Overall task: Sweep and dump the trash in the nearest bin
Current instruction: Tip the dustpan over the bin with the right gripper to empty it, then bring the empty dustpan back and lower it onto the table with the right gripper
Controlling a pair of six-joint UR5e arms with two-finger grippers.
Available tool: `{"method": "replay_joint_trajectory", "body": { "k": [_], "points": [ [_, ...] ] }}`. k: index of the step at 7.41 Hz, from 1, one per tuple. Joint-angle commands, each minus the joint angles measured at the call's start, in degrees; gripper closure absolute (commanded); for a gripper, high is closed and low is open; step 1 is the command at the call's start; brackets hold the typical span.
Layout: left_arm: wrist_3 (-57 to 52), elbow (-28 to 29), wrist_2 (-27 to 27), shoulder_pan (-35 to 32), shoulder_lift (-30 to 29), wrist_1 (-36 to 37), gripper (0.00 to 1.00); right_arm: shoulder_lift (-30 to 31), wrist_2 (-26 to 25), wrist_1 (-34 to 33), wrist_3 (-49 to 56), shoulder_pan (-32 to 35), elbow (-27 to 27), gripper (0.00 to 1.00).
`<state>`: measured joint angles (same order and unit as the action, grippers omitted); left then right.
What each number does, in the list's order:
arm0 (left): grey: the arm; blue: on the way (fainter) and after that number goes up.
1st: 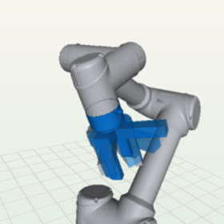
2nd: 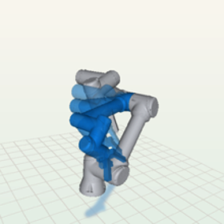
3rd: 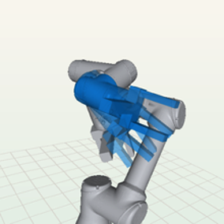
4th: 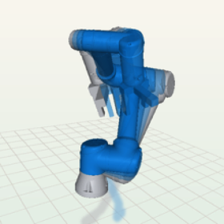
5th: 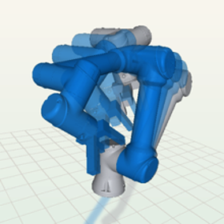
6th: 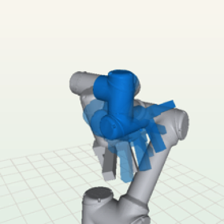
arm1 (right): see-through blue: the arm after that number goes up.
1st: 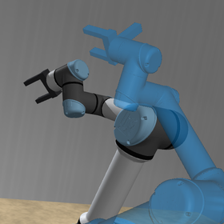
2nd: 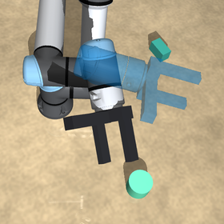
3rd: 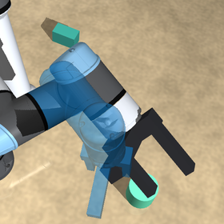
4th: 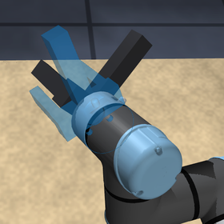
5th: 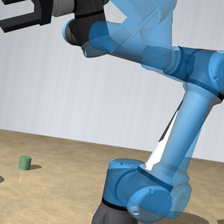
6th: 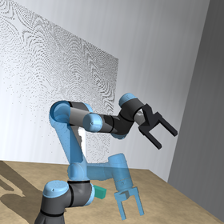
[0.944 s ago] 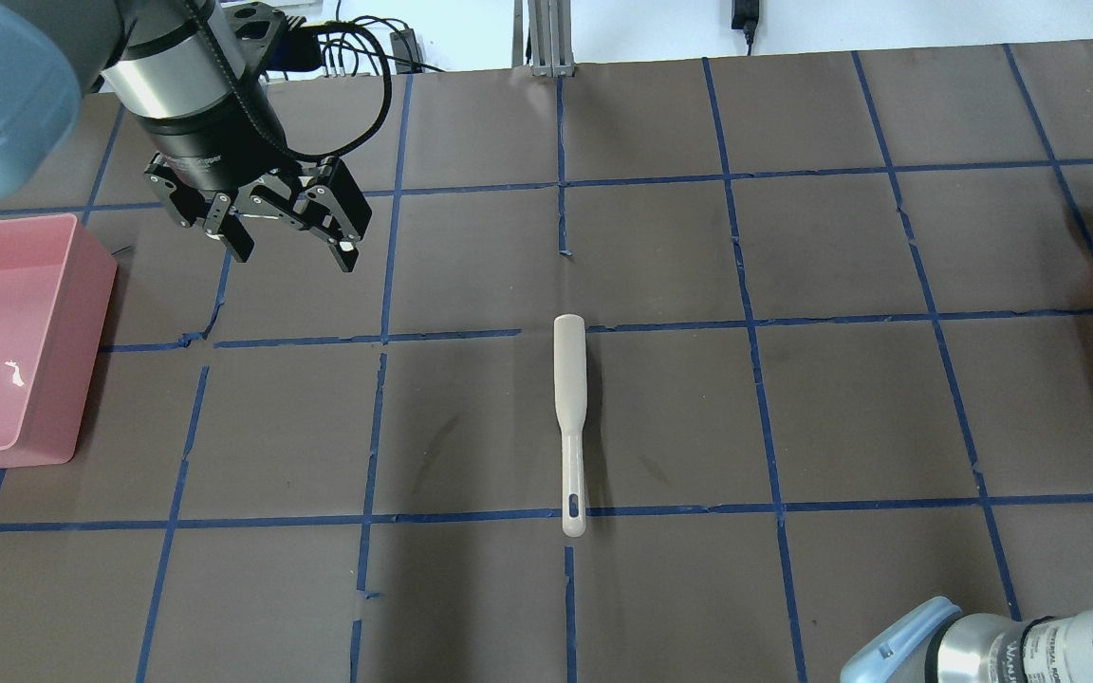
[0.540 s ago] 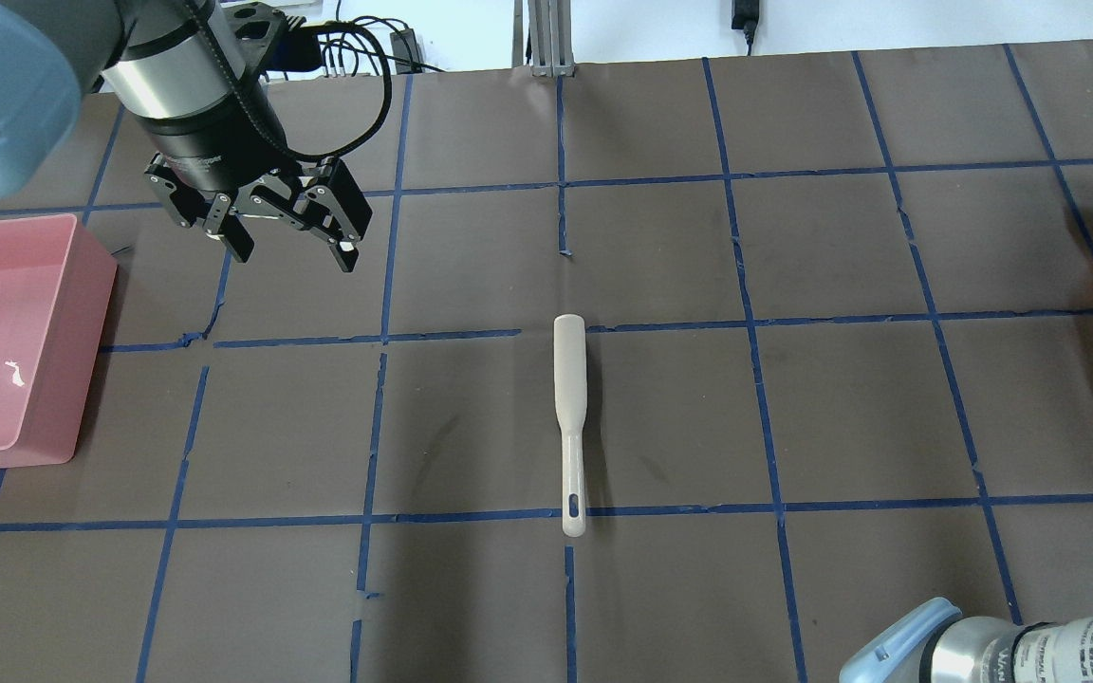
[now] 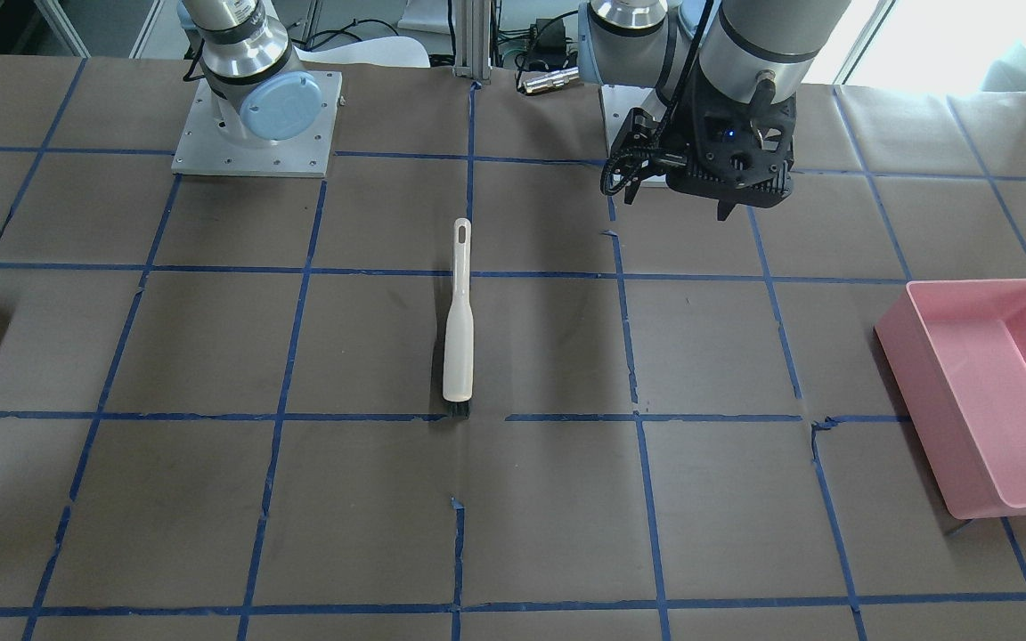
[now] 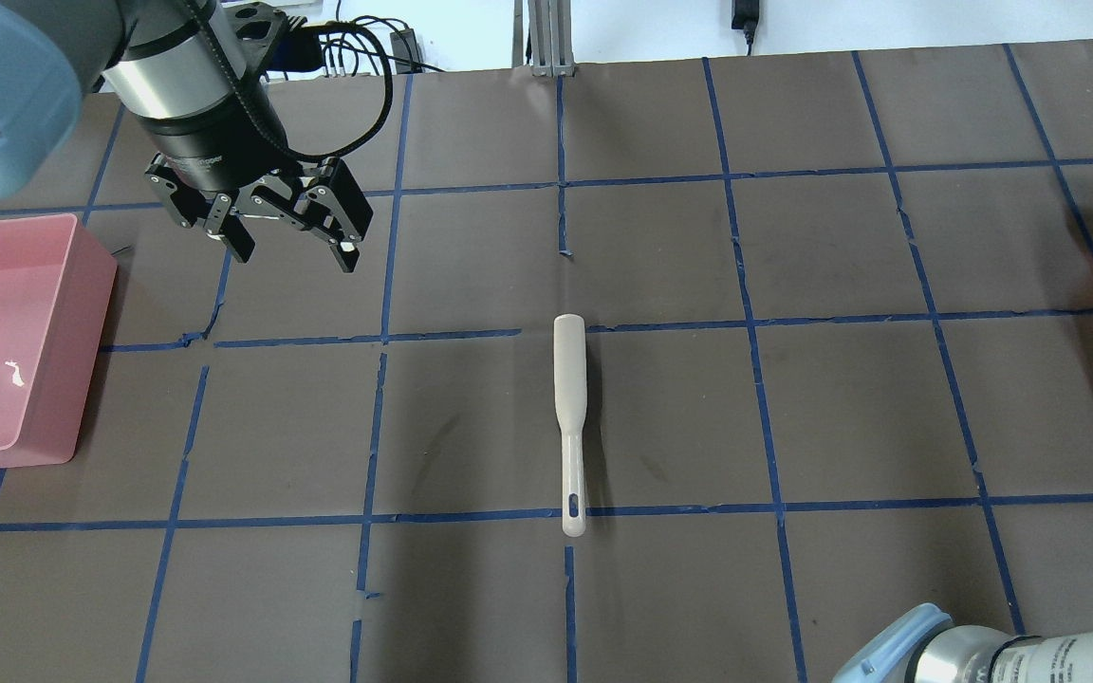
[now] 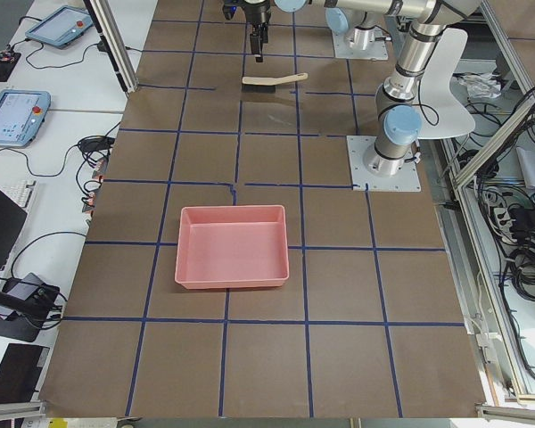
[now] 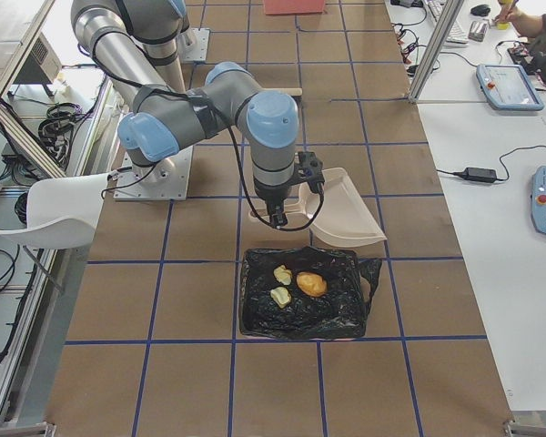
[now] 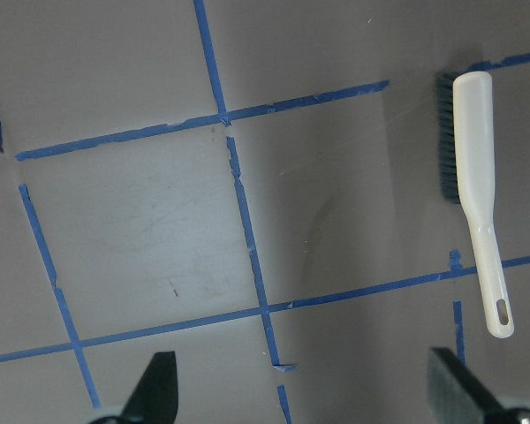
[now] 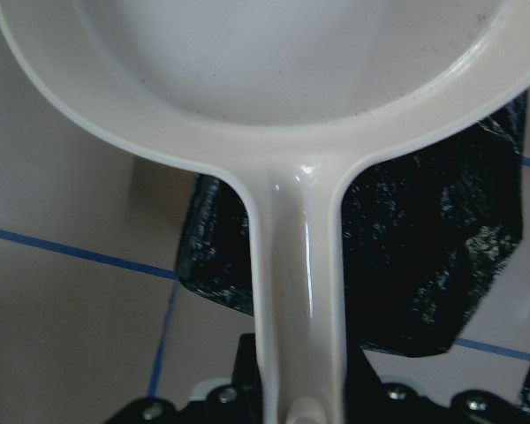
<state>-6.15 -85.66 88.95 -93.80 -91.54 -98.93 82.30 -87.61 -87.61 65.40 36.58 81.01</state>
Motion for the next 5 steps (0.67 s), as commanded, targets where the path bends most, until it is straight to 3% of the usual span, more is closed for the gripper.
{"method": "replay_joint_trajectory", "body": {
  "k": [1, 3, 5],
  "points": [
    [-0.09, -0.03, 0.00, 0.02, -0.04, 0.06, 0.00, 0.41, 2.61, 1.83, -11.12, 5.85, 4.91, 0.94],
    [-0.09, -0.03, 0.00, 0.02, 0.05, 0.06, 0.00, 1.98, 7.17, -0.97, -19.21, 11.46, 11.68, 0.94],
    [-0.09, 0.05, 0.00, 0.11, -0.04, 0.06, 0.00, 1.29, 7.98, -7.02, -26.86, 22.51, 13.03, 0.93]
  ]
}}
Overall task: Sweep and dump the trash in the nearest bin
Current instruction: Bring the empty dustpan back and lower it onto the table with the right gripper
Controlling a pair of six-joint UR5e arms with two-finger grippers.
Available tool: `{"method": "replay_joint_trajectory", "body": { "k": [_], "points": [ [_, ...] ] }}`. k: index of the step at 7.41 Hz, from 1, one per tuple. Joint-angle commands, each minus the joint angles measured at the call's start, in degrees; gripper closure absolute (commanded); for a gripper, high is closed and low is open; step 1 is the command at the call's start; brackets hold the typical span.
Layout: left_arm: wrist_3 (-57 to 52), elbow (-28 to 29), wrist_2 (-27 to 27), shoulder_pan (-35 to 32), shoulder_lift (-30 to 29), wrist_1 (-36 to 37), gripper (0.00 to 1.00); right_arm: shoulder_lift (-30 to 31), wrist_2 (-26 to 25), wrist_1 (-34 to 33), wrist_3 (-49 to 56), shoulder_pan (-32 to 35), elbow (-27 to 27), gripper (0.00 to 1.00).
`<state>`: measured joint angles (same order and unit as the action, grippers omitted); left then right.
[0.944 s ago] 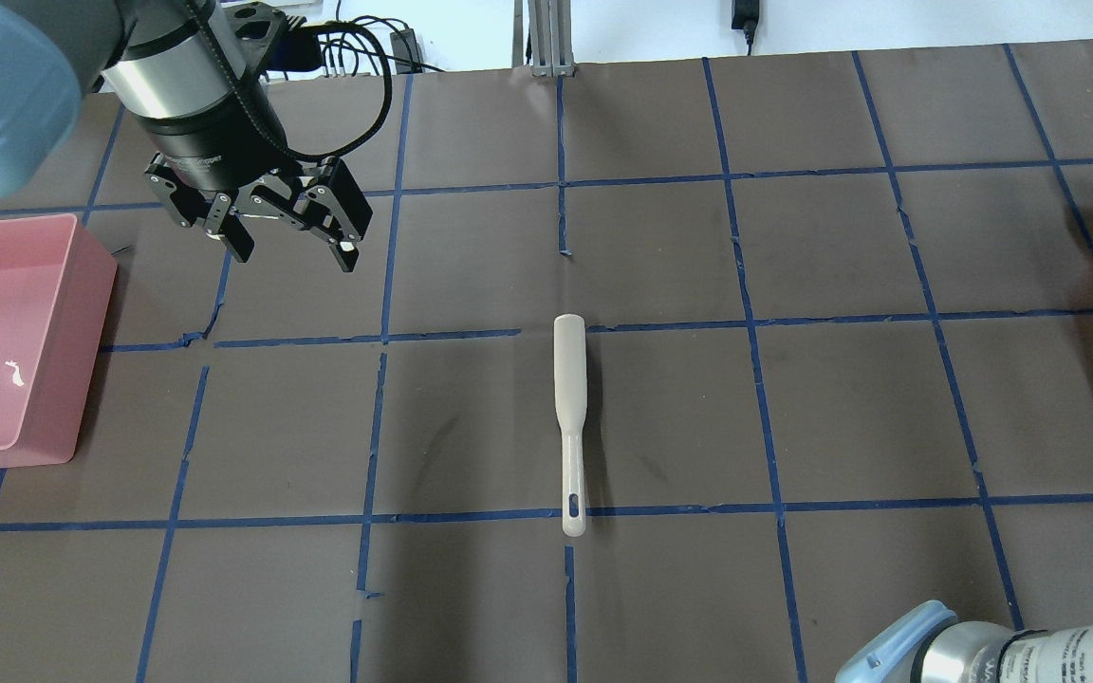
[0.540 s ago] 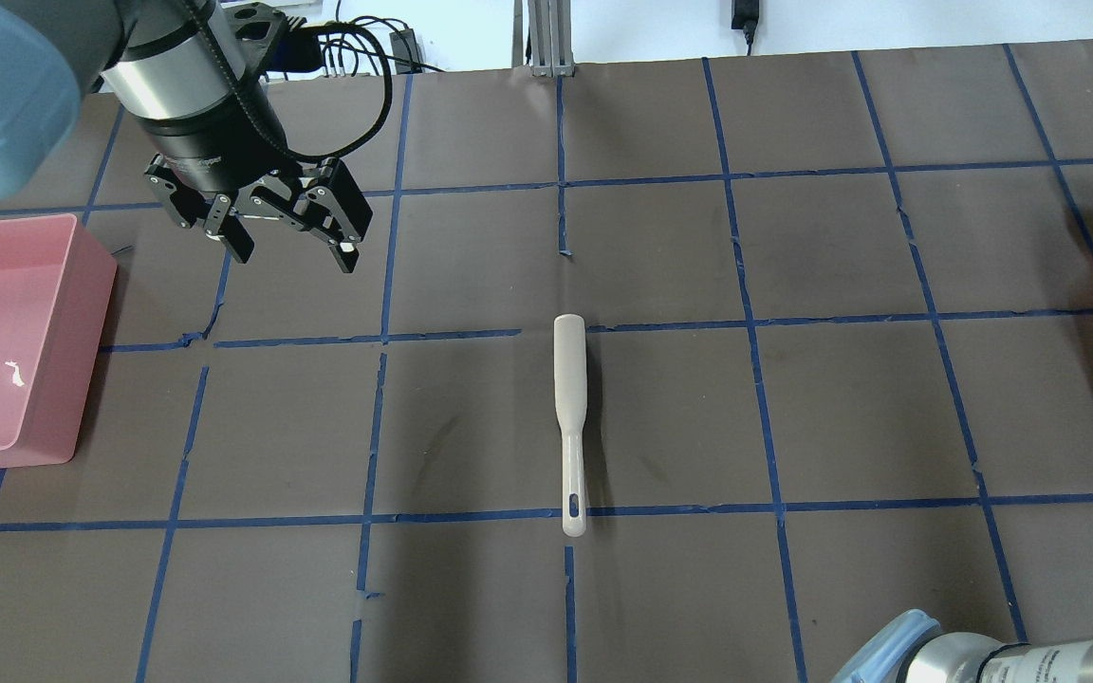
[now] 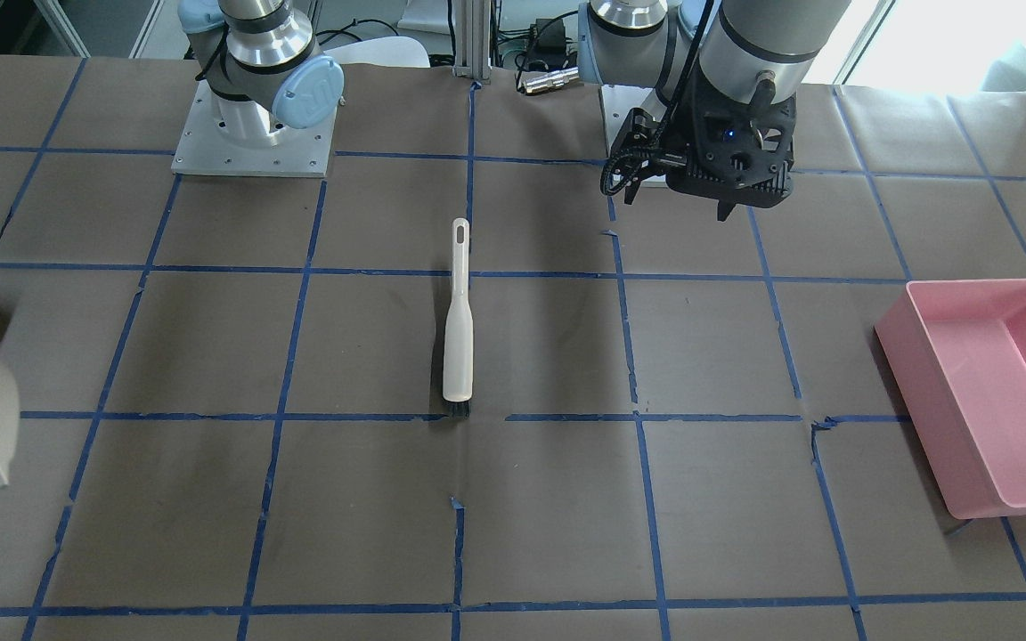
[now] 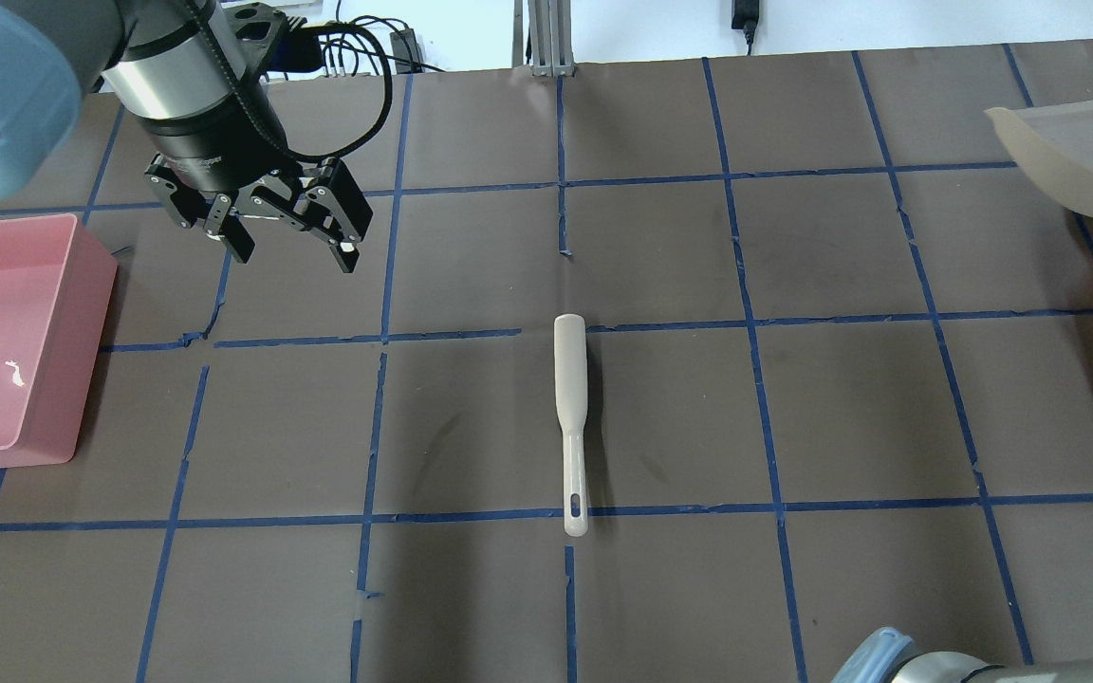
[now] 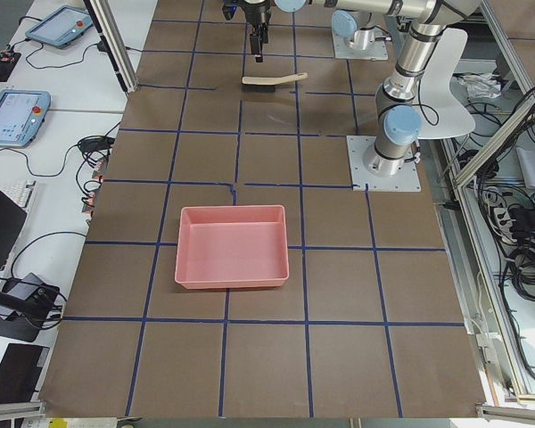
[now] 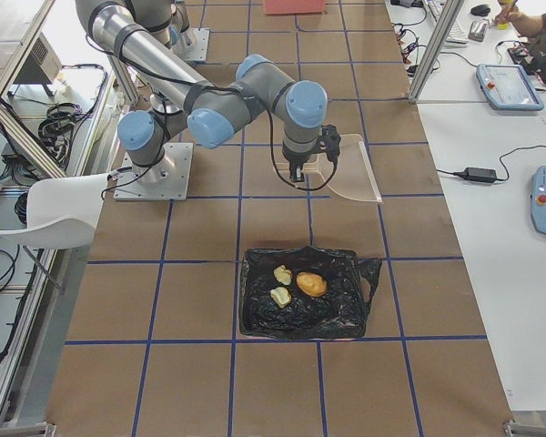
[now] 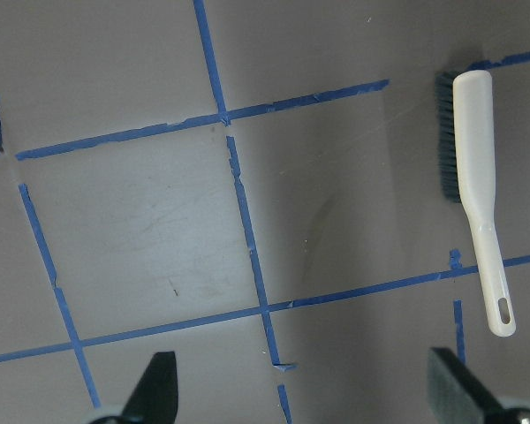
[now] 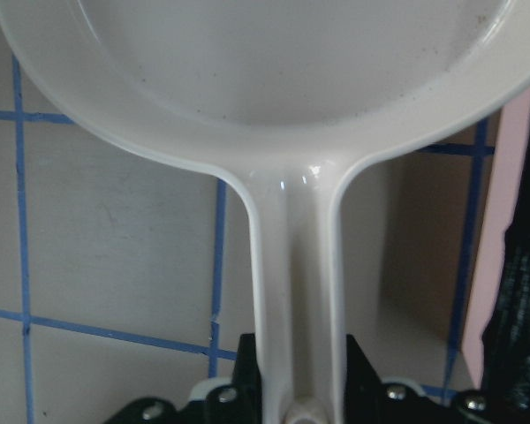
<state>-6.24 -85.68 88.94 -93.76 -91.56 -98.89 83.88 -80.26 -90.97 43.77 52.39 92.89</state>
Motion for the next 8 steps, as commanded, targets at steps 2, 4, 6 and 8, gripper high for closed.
{"method": "replay_joint_trajectory", "body": {
  "k": [2, 4, 6, 8],
  "points": [
    [0.09, 0.07, 0.00, -0.02, -0.02, 0.01, 0.00, -1.34, 0.72, -7.87, -16.03, 17.60, 1.86, 0.93],
    [0.09, 0.07, 0.00, -0.02, -0.02, 0.10, 0.00, -3.36, 0.72, -9.57, -26.23, 29.64, 1.51, 0.93],
    [0.09, 0.07, 0.00, -0.02, -0.02, 0.01, 0.00, -8.43, 0.55, -20.67, -40.27, 40.98, 1.33, 0.93],
    [0.00, 0.07, 0.09, -0.02, -0.02, 0.01, 0.00, -15.37, 0.46, -30.99, -49.00, 48.03, 1.07, 0.93]
  ]
}}
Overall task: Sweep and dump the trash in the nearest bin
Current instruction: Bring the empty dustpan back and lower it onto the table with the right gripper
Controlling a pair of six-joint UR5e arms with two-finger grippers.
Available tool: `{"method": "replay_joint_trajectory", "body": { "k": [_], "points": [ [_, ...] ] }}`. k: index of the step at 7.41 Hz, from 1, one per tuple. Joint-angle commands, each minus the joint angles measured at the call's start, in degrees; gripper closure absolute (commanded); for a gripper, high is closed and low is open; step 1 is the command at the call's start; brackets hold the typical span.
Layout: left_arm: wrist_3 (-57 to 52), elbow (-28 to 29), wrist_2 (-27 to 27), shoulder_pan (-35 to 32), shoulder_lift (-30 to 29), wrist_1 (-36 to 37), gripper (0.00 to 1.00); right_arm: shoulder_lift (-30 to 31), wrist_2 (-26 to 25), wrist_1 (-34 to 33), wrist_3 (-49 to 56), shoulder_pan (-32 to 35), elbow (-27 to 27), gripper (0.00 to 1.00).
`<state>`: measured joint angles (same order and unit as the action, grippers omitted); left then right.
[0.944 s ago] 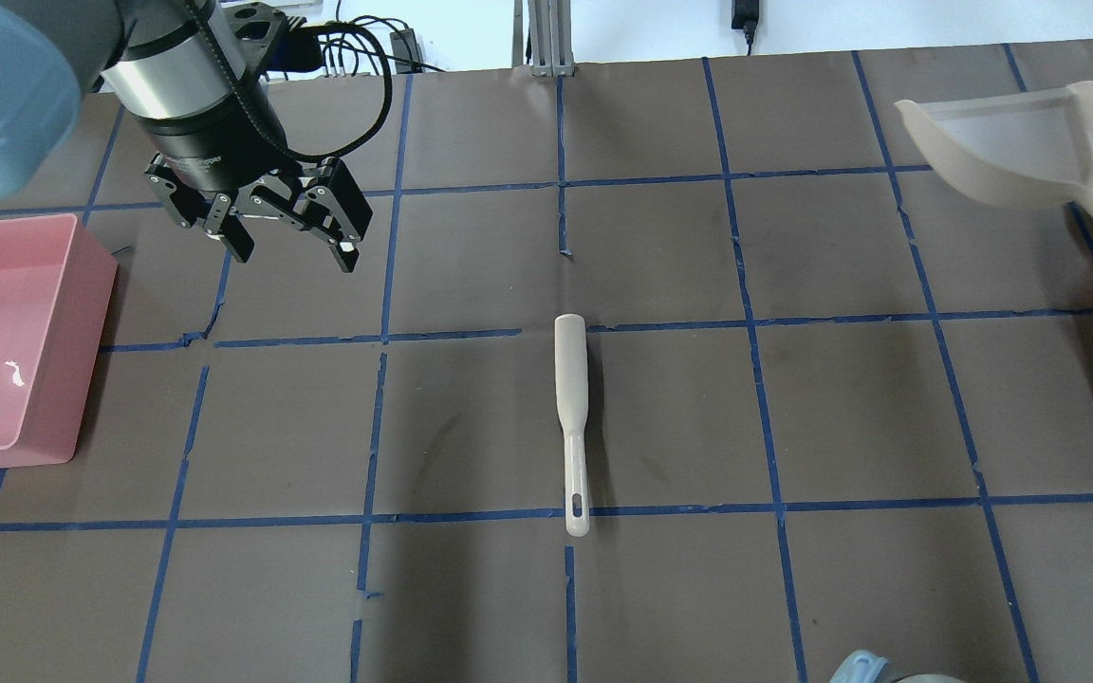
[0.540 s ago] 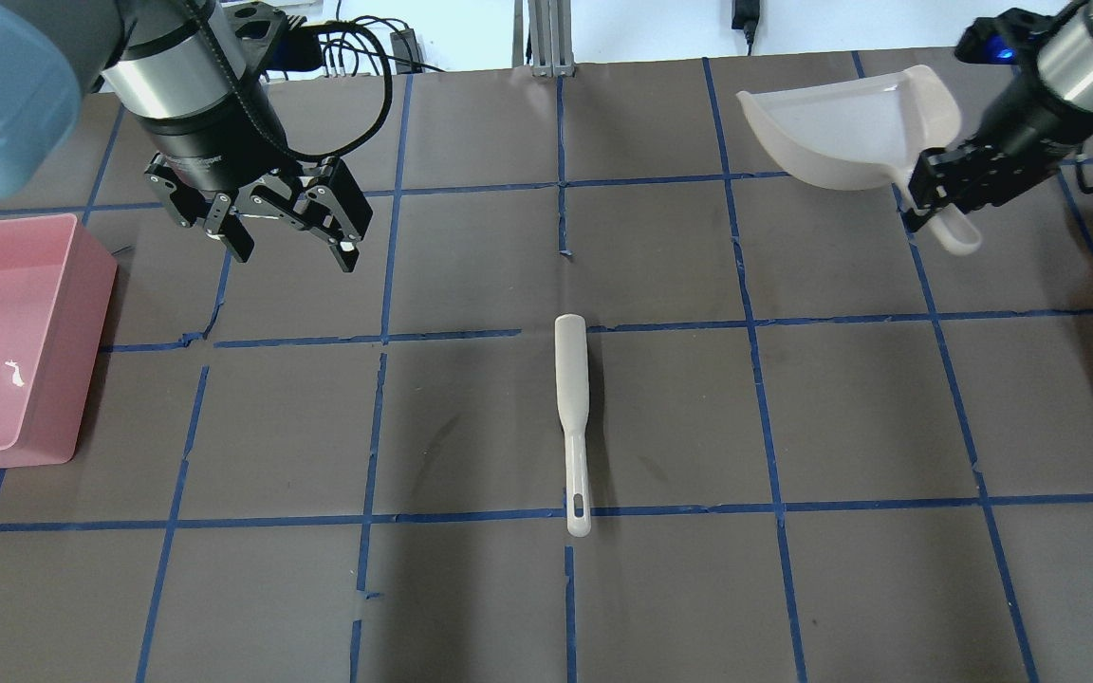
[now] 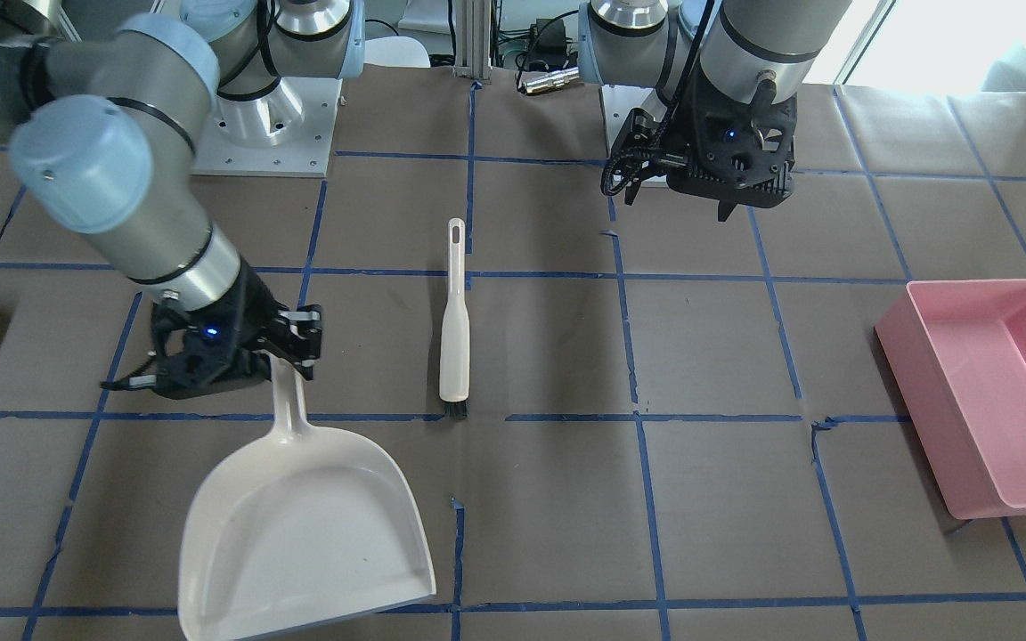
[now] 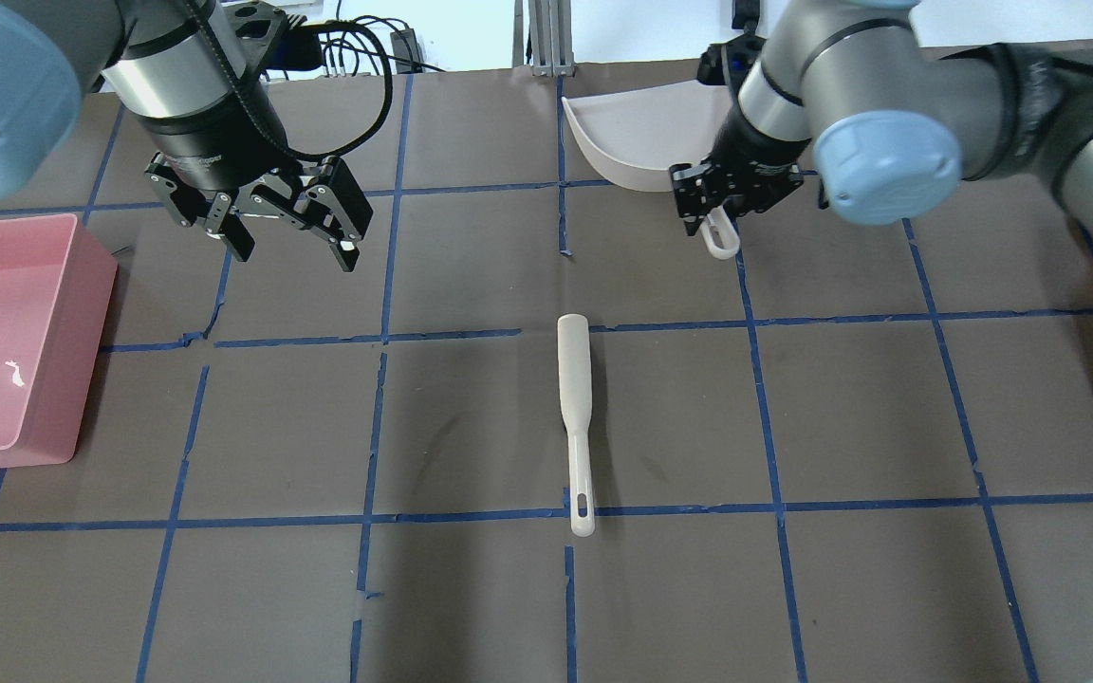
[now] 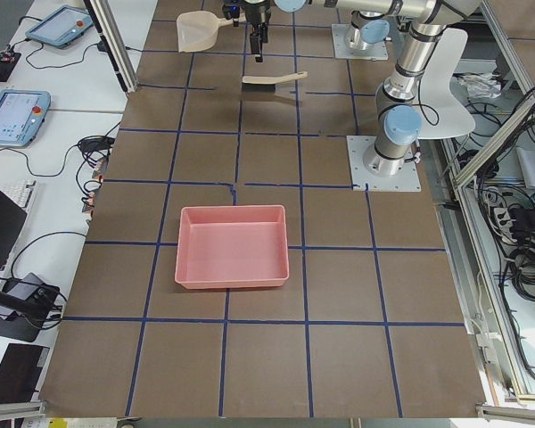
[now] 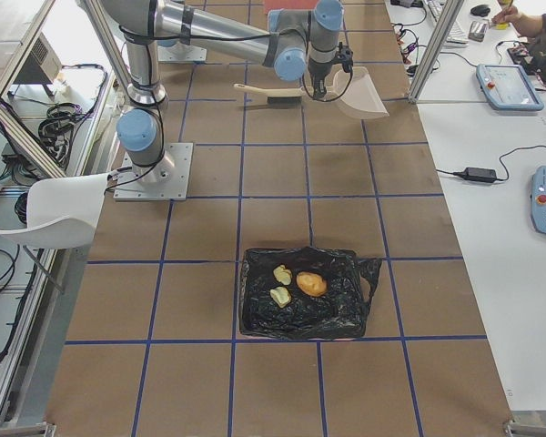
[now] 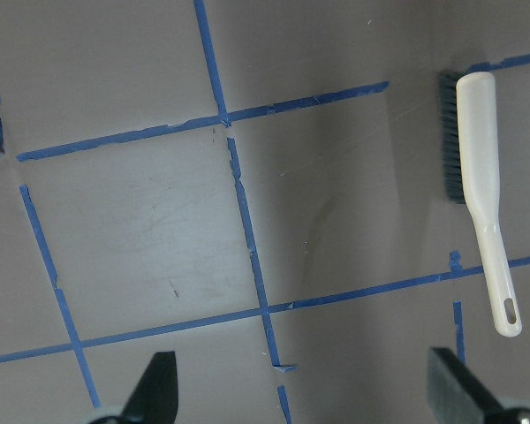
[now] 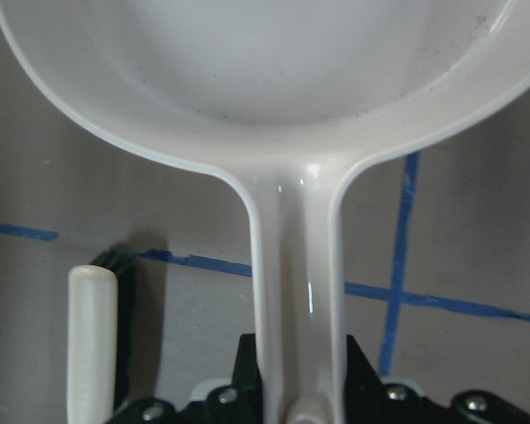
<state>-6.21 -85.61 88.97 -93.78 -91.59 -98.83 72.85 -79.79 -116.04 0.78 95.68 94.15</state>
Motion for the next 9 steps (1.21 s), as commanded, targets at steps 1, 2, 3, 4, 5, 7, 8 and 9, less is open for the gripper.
{"method": "replay_joint_trajectory", "body": {
  "k": [1, 2, 3, 4, 5, 7, 8, 9],
  "points": [
    [-0.03, 0.00, -0.02, 0.00, 0.00, 0.04, 0.00, -8.39, -0.62, -11.09, -8.84, 7.22, -1.41, 0.92],
    [-0.03, 0.00, -0.02, 0.09, 0.00, -0.05, 0.00, -11.91, -0.11, -12.10, -10.78, 8.29, -3.07, 0.92],
    [0.06, 0.00, -0.02, 0.00, 0.00, 0.04, 0.00, -14.81, -0.71, -12.37, -12.80, 9.43, -5.44, 0.92],
    [0.06, -0.09, -0.02, 0.00, 0.00, -0.05, 0.00, -16.50, -0.81, -12.46, -13.25, 10.57, -7.12, 0.92],
    [0.06, 0.00, -0.02, 0.00, 0.09, -0.05, 0.00, -17.64, -0.81, -12.55, -12.48, 10.67, -7.05, 0.91],
    [0.06, 0.00, -0.02, 0.09, 0.09, -0.05, 0.00, -17.74, -0.98, -12.29, -13.26, 10.67, -7.05, 0.87],
    [0.06, 0.00, -0.02, 0.00, 0.09, 0.04, 0.00, -17.66, -0.81, -12.28, -13.35, 10.67, -7.13, 0.82],
    [0.06, 0.00, -0.02, 0.09, 0.09, -0.05, 0.00, -17.92, -0.02, -12.46, -15.43, 10.67, -7.39, 0.60]
  ]
}}
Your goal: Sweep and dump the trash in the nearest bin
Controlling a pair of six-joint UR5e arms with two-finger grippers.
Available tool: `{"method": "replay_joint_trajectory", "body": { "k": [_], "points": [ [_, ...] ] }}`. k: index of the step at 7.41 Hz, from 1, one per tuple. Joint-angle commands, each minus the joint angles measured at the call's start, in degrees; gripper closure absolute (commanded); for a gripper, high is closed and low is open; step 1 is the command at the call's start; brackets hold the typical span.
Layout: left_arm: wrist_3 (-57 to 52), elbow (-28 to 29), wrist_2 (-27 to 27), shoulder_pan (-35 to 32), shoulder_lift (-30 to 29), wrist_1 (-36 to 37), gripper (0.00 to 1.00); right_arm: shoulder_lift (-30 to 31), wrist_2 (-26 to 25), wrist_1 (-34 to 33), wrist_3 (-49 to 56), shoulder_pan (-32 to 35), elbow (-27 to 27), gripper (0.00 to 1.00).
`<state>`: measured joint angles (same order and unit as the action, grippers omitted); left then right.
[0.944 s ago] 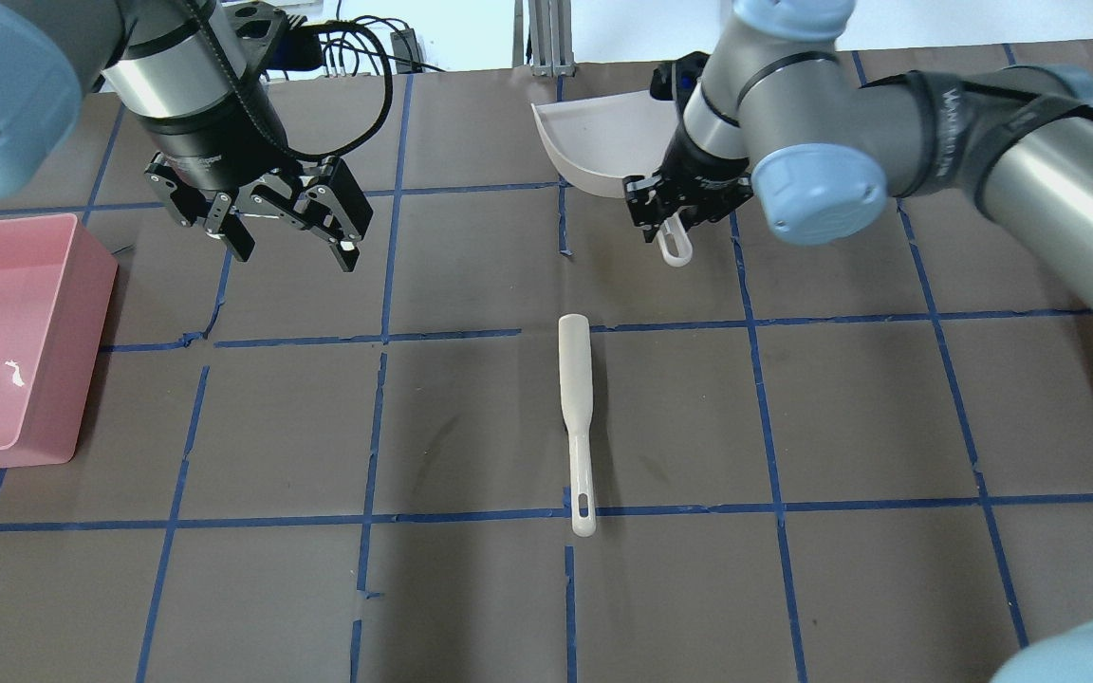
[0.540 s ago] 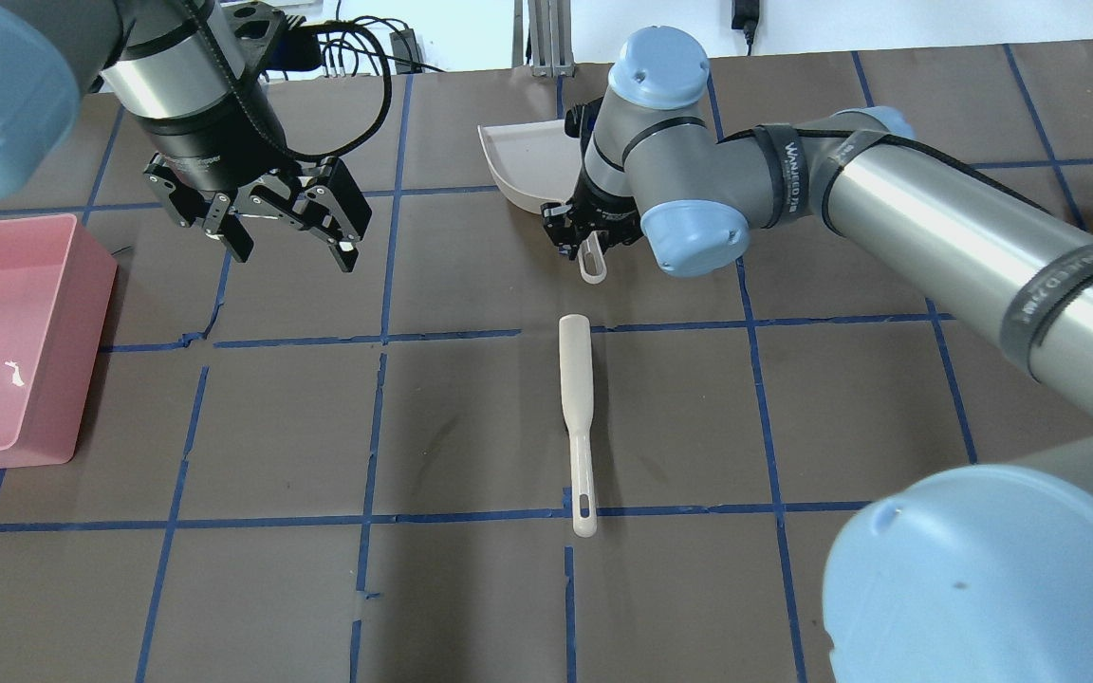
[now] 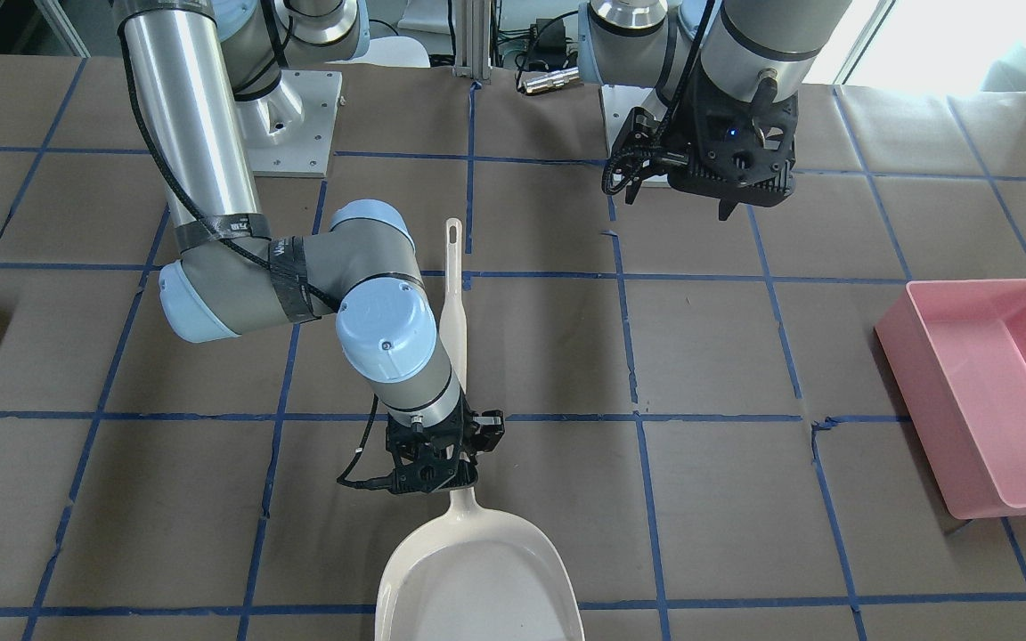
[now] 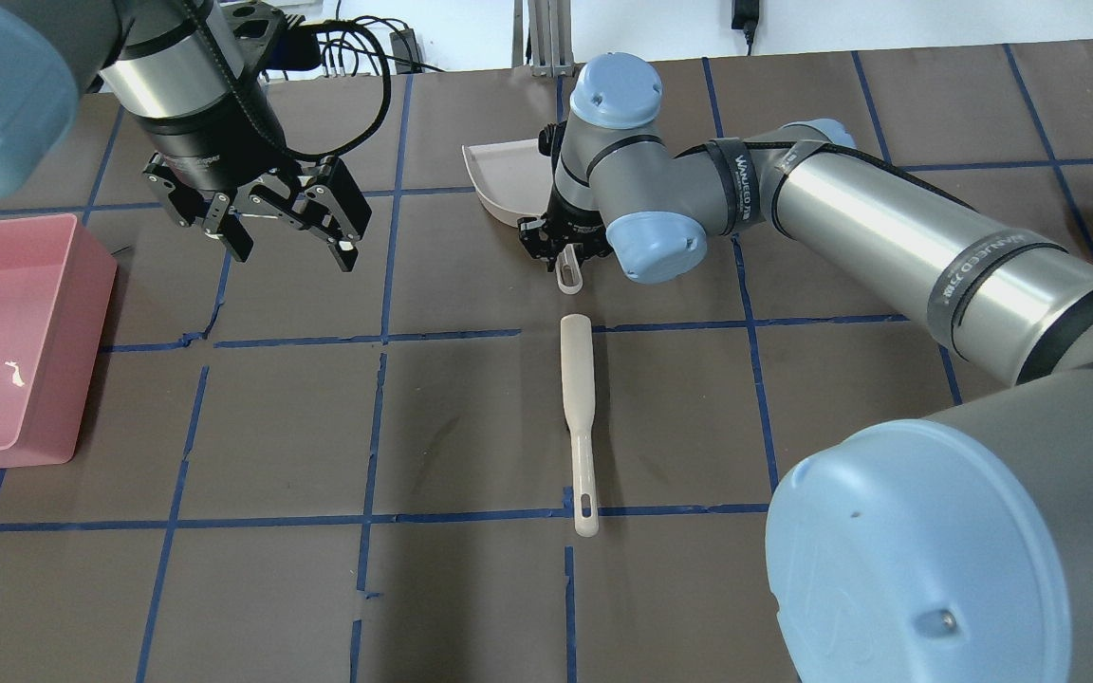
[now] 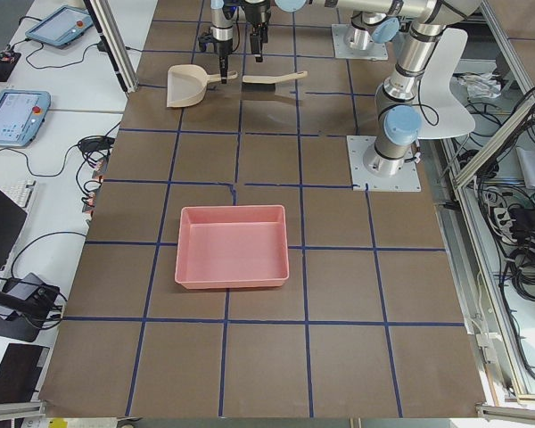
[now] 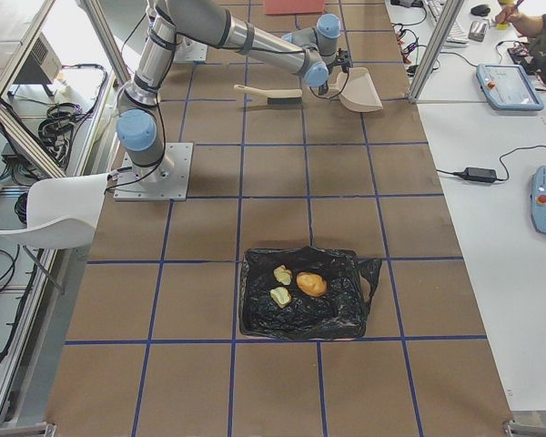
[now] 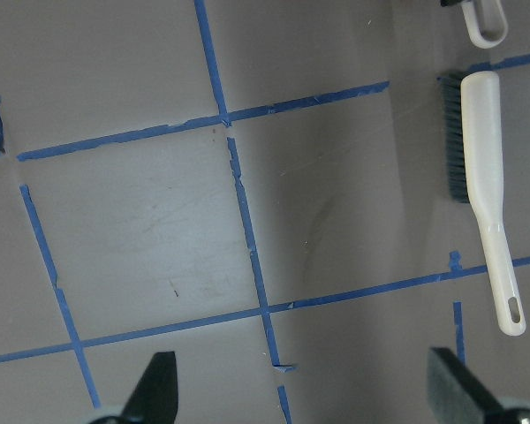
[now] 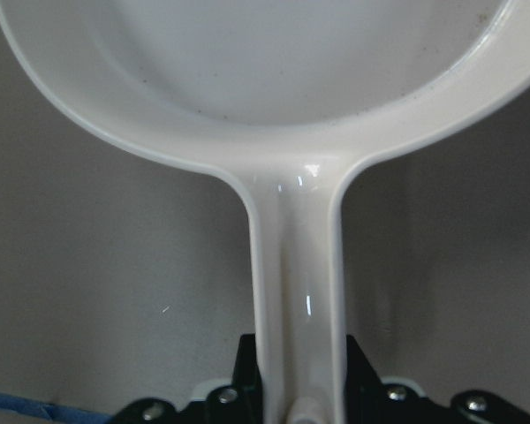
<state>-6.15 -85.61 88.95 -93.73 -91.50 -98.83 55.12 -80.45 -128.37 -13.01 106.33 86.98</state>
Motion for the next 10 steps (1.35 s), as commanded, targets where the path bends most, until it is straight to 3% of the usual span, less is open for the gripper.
{"method": "replay_joint_trajectory", "body": {
  "k": [1, 2, 6, 10],
  "points": [
    [0.00, 0.00, 0.00, 0.03, 0.00, -0.05, 0.00, 0.07, 0.47, -0.12, -2.63, 0.02, -0.32, 0.36],
    [0.00, 0.00, 0.00, 0.03, 0.00, -0.05, 0.00, 0.16, 0.47, -0.21, -2.55, -0.07, -0.40, 0.03],
    [0.00, 0.00, 0.00, 0.03, 0.00, -0.05, 0.00, 2.69, 0.21, 2.24, -2.29, -1.91, -5.67, 0.00],
    [0.00, 0.00, 0.00, 0.12, 0.00, -0.05, 0.00, 20.25, -1.10, 21.09, 1.91, -10.42, -4.45, 0.00]
  ]
}}
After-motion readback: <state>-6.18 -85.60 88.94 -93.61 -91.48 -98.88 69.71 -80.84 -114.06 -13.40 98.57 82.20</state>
